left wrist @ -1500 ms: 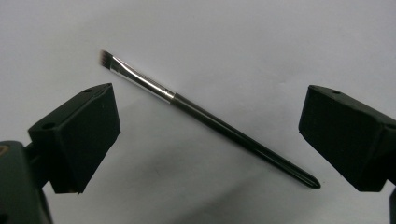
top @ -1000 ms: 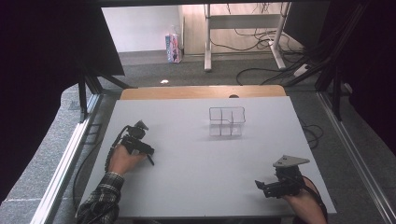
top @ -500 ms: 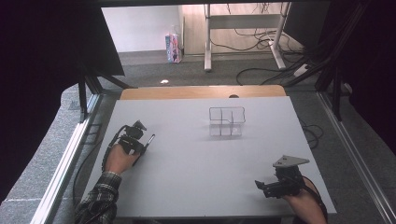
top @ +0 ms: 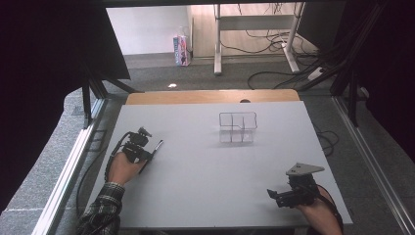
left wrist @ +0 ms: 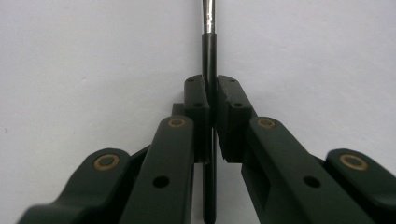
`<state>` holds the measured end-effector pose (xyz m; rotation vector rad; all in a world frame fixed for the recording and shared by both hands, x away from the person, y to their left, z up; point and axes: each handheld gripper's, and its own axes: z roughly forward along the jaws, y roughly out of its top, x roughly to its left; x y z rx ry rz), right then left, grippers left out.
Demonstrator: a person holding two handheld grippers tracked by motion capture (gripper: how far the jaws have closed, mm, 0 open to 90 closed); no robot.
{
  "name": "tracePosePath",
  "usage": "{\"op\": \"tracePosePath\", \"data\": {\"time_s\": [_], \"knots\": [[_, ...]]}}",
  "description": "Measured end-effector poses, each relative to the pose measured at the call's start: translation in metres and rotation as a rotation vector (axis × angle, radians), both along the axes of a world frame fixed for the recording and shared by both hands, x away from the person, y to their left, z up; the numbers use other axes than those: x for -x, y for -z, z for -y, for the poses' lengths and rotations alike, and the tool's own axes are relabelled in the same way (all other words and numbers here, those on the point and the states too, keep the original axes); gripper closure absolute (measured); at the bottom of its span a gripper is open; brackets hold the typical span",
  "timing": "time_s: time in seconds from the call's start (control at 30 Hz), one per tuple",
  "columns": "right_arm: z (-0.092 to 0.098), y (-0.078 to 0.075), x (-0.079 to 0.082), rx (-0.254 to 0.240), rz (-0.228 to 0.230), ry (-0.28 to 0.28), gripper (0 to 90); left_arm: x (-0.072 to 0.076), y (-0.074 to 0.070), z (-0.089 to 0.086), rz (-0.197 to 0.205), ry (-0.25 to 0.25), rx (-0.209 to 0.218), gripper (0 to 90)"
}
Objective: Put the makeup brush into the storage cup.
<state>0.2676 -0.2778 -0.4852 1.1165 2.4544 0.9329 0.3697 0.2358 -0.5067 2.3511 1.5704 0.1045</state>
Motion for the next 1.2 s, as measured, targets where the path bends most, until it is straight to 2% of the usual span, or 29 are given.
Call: {"op": "tracePosePath", "data": {"time_s": [0.23,0.47,0.77,0.9,1.07,1.2], "knots": [[0.0,0.0,0.0,-0.002,0.001,-0.001,1.4,0.008,-0.004,-0.001,0.035,0.018,0.033,84.2],[0.0,0.0,0.0,-0.005,0.004,-0.005,1.4,0.018,-0.006,-0.004,0.066,0.031,0.085,84.2],[0.0,-0.001,0.0,-0.005,0.007,-0.01,1.3,0.03,-0.009,-0.002,0.11,0.058,0.108,84.1],[0.0,-0.001,0.001,-0.006,0.009,-0.012,1.3,0.036,-0.011,-0.001,0.15,0.075,0.127,84.1],[-0.001,-0.001,0.001,-0.01,0.01,-0.014,1.3,0.045,-0.013,0.004,0.166,0.106,0.115,84.1],[-0.001,-0.002,0.001,-0.011,0.012,-0.016,1.2,0.052,-0.014,0.004,0.179,0.116,0.123,84.1]]}}
